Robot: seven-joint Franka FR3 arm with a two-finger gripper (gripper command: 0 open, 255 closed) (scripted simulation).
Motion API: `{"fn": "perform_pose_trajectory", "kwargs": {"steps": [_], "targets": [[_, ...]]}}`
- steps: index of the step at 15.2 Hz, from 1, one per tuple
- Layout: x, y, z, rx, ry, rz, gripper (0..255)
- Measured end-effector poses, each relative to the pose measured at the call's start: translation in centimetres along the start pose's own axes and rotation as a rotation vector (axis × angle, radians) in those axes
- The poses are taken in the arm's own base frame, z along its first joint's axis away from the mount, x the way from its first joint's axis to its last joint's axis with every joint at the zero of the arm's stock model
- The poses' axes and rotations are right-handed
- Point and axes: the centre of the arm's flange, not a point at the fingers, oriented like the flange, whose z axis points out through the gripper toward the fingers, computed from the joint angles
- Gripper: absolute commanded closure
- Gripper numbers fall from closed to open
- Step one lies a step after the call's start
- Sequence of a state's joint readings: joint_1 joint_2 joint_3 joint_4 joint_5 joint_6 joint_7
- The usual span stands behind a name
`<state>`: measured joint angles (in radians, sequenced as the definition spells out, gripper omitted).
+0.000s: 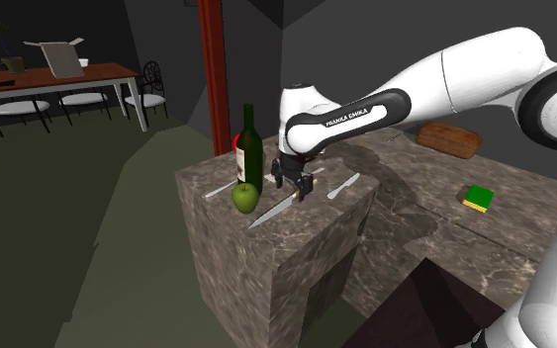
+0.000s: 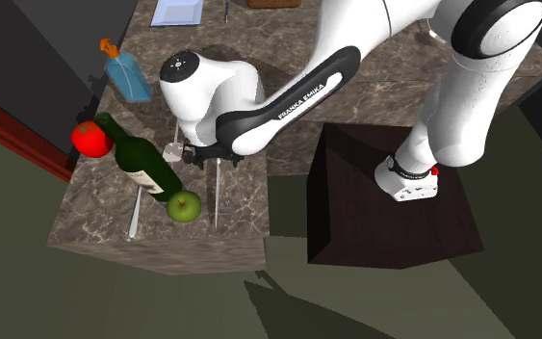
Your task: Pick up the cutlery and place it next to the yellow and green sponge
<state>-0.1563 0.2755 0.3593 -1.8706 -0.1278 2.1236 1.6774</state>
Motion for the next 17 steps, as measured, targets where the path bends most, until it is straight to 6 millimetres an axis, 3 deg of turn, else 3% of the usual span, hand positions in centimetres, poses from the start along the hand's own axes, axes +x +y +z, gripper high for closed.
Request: {"fn": "perform_pose_trajectory", "kwargs": {"steps": [9, 15, 16, 17], "targets": [[0.4, -1.0, 4.7, -0.002, 0.008, 0.044, 0], [0.4, -1.0, 5.0, -0.002, 0.008, 0.044, 0], [0.4, -1.0, 5.0, -0.002, 0.008, 0.044, 255], [0.4, -1.0, 5.0, -0.002, 0.008, 0.044, 255]]}}
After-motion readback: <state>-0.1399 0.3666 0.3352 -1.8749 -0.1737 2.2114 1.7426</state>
